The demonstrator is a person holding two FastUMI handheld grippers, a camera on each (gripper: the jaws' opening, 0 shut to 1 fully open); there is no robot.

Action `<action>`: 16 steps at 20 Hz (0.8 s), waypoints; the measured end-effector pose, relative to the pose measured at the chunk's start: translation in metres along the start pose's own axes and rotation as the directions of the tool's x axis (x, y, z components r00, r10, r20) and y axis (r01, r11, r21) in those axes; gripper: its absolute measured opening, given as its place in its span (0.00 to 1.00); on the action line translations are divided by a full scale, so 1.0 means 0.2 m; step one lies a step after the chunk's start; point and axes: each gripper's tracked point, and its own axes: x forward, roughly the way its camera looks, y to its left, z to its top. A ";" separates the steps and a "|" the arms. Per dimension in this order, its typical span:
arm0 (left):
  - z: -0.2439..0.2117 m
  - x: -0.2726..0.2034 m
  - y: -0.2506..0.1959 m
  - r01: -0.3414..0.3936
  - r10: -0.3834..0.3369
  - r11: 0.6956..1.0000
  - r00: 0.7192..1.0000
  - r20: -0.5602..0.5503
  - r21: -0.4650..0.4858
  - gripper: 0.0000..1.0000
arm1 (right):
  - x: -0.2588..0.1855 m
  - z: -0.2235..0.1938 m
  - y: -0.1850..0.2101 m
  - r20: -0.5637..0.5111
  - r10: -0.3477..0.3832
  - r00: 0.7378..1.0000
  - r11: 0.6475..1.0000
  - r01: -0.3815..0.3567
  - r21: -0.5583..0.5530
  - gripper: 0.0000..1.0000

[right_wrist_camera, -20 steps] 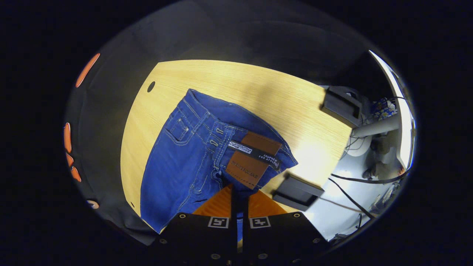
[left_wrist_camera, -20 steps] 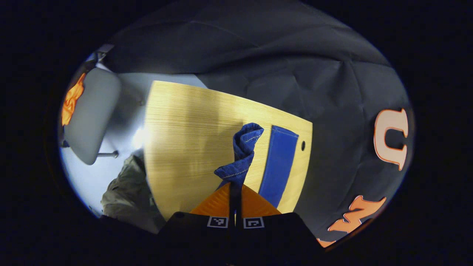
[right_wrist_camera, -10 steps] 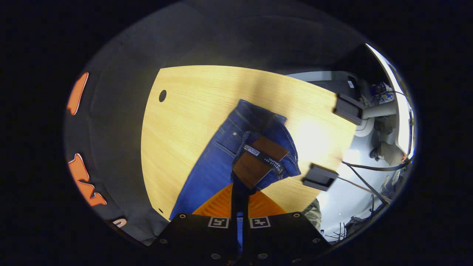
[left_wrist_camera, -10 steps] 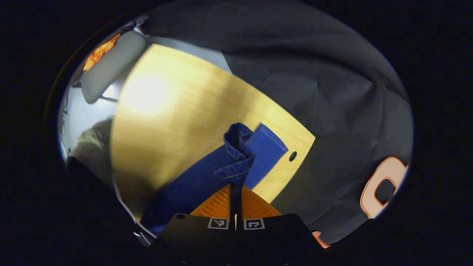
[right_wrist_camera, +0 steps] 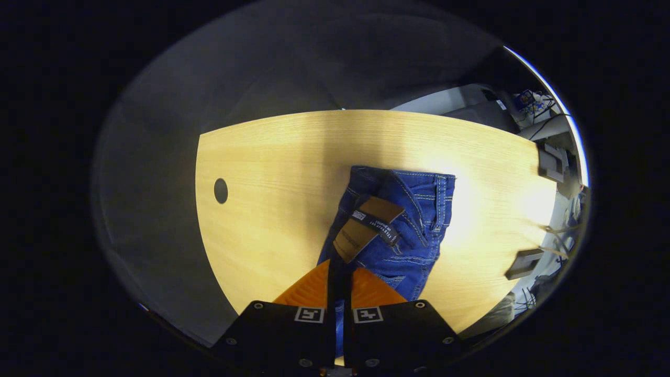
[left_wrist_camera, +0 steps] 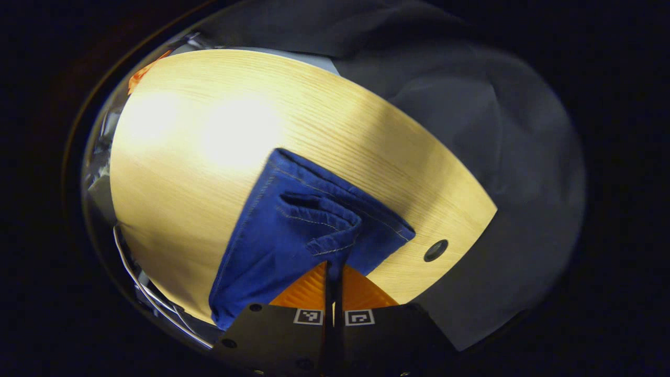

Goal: Grasp the waist and the cuffs of the jeans and fold them to make the two legs overlap; first hold the waist and fold one-third of the jeans toward the cuffs, then hold the cuffs and fold the remaining one-third in the same direction to finish folding.

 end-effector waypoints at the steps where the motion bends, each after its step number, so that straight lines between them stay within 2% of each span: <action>1: 0.02 0.07 -0.05 -0.009 0.011 0.997 1.000 -0.027 0.071 0.01 | 0.07 0.00 0.06 0.000 0.027 1.000 1.000 -0.027 -0.014 0.06; 3: 0.09 0.13 -0.07 -0.050 0.053 0.981 0.999 -0.011 0.190 0.01 | 0.10 0.00 0.09 -0.001 0.060 0.998 0.997 -0.060 -0.058 0.06; 6: 0.21 0.14 -0.10 -0.072 0.067 0.942 0.997 0.025 0.327 0.05 | 0.04 0.02 0.15 0.023 0.132 0.991 0.984 -0.128 -0.121 0.61; 7: 0.25 0.11 -0.12 -0.078 0.071 0.925 0.997 0.033 0.373 0.16 | 0.01 0.03 0.16 0.028 0.158 0.987 0.978 -0.153 -0.140 0.79; 8: 0.28 0.08 -0.13 -0.082 0.079 0.902 0.997 0.024 0.425 0.31 | -0.04 0.04 0.15 0.032 0.186 0.982 0.969 -0.178 -0.173 0.98; 10: 0.38 -0.01 -0.10 -0.122 0.126 0.871 0.992 0.023 0.475 0.63 | -0.15 0.03 0.09 0.031 0.221 0.975 0.948 -0.207 -0.243 0.96; 11: 0.45 -0.03 -0.10 -0.129 0.122 0.866 0.991 0.046 0.483 0.79 | -0.19 0.03 0.06 0.028 0.234 0.972 0.939 -0.219 -0.266 0.96; 12: 0.50 -0.06 -0.14 -0.095 0.082 0.863 0.995 0.049 0.496 0.95 | -0.23 0.03 0.03 0.030 0.255 0.966 0.928 -0.236 -0.287 0.97; 13: 0.40 -0.14 -0.08 -0.019 0.003 0.848 1.000 0.030 0.530 0.96 | -0.29 0.04 -0.01 0.030 0.290 0.957 0.911 -0.266 -0.316 0.96; 14: 0.53 -0.21 -0.18 0.048 -0.070 0.825 0.997 0.016 0.562 0.98 | -0.34 0.05 -0.03 0.035 0.317 0.948 0.896 -0.287 -0.339 0.96; 16: 0.48 -0.42 -0.29 0.223 -0.288 0.723 0.958 -0.009 0.654 0.98 | -0.45 0.10 -0.13 0.067 0.374 0.925 0.865 -0.322 -0.385 0.97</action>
